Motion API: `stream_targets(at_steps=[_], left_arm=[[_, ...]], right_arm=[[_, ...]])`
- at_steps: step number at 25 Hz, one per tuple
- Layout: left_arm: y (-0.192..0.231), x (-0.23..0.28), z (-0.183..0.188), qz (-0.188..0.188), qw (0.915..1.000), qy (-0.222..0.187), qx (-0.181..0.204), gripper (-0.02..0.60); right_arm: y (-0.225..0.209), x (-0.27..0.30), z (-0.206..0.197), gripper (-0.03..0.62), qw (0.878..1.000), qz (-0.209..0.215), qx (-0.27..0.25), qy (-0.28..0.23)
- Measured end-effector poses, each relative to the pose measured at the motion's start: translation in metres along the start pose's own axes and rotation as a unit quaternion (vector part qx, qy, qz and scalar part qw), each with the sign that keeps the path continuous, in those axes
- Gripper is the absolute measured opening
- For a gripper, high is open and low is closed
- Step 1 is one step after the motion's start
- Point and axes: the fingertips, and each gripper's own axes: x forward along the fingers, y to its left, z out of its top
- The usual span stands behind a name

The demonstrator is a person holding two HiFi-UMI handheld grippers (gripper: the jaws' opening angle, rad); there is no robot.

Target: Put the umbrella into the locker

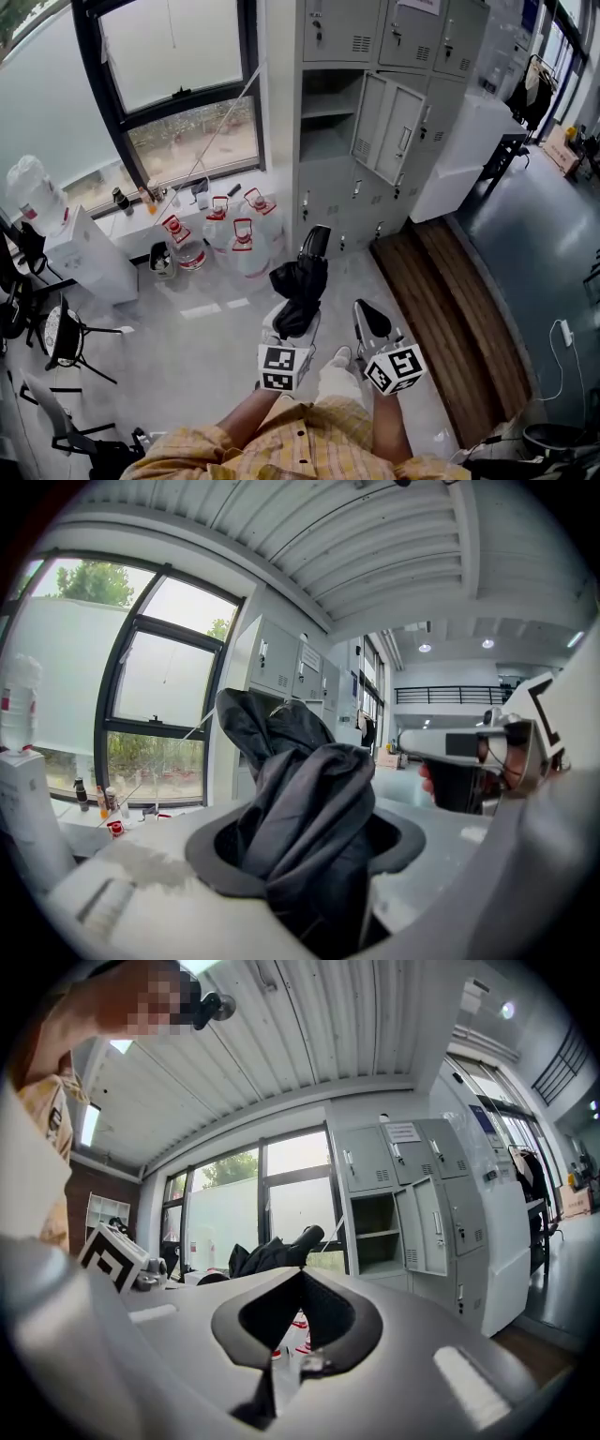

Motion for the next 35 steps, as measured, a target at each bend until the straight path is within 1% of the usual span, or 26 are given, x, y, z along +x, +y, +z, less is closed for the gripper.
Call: stream_targets(at_steps=[3,8,13,17,25,29,35], left_arm=[[0.009,0.016,0.007,0.002,1.0000,-0.002,-0.008,0.256],[0.024,0.061,0.008,0.012,0.9999,0.004,-0.003,0.258],[0.042,0.124,0.027,0.021,0.9998,0.003,0.006,0.258],[0.057,0.182,0.045,0.029,0.9995,0.004,0.008,0.258],[0.079,0.289,0.071,0.054,0.9985,0.011,0.002,0.258],[0.085,0.332,0.086,0.063,0.9980,0.008,-0.001,0.258],[0.095,0.384,0.093,0.079,0.9968,0.010,-0.005,0.258]], right_arm=[[-0.008,0.021,-0.004,0.000,1.000,0.006,-0.005,0.002],[-0.038,0.063,-0.005,0.000,1.000,0.022,-0.007,-0.003],[-0.088,0.120,-0.003,0.000,0.999,0.037,0.005,0.000],[-0.133,0.168,0.007,0.000,0.999,0.049,0.013,-0.005],[-0.216,0.246,0.023,0.000,0.998,0.068,0.017,-0.003],[-0.250,0.277,0.030,0.000,0.997,0.080,0.016,-0.004],[-0.289,0.313,0.028,0.000,0.995,0.097,0.018,0.003]])
